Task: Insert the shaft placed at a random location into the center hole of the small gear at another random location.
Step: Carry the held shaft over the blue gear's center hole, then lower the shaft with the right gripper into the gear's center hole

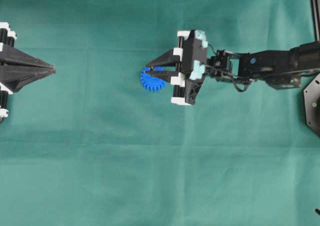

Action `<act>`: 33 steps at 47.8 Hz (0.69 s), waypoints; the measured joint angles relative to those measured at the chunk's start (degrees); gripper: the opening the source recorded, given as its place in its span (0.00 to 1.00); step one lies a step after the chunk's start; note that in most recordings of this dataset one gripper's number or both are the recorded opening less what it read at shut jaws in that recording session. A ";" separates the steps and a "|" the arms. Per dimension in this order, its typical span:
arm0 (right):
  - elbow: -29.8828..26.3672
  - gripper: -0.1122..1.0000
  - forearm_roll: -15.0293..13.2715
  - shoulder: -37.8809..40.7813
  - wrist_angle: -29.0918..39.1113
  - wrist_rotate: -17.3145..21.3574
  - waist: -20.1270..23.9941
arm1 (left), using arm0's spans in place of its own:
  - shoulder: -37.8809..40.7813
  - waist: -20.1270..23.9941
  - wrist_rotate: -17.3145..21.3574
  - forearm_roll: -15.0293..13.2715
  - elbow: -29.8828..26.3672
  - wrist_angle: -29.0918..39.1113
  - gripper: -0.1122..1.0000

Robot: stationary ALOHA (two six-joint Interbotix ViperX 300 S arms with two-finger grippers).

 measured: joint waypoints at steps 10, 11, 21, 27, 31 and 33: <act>0.70 0.23 0.09 -0.62 -0.88 -0.09 0.00 | -0.09 0.00 0.00 0.00 0.00 0.00 0.10; 0.79 0.23 0.00 -0.62 -0.97 -0.09 0.00 | -0.09 0.00 0.00 0.00 0.00 0.00 0.10; 0.88 0.23 0.09 1.49 -3.25 0.00 0.00 | -0.09 0.00 0.00 0.00 0.00 0.00 0.10; 0.88 0.23 0.26 3.43 -4.31 0.26 0.00 | 0.00 0.00 0.00 0.00 0.00 0.00 0.10; 0.88 0.23 0.62 4.22 -4.75 0.26 0.00 | -0.09 0.09 0.00 0.00 0.00 0.00 0.10; 0.88 0.23 0.62 4.31 -4.92 0.26 0.00 | -0.09 0.09 0.00 0.00 0.00 0.00 0.10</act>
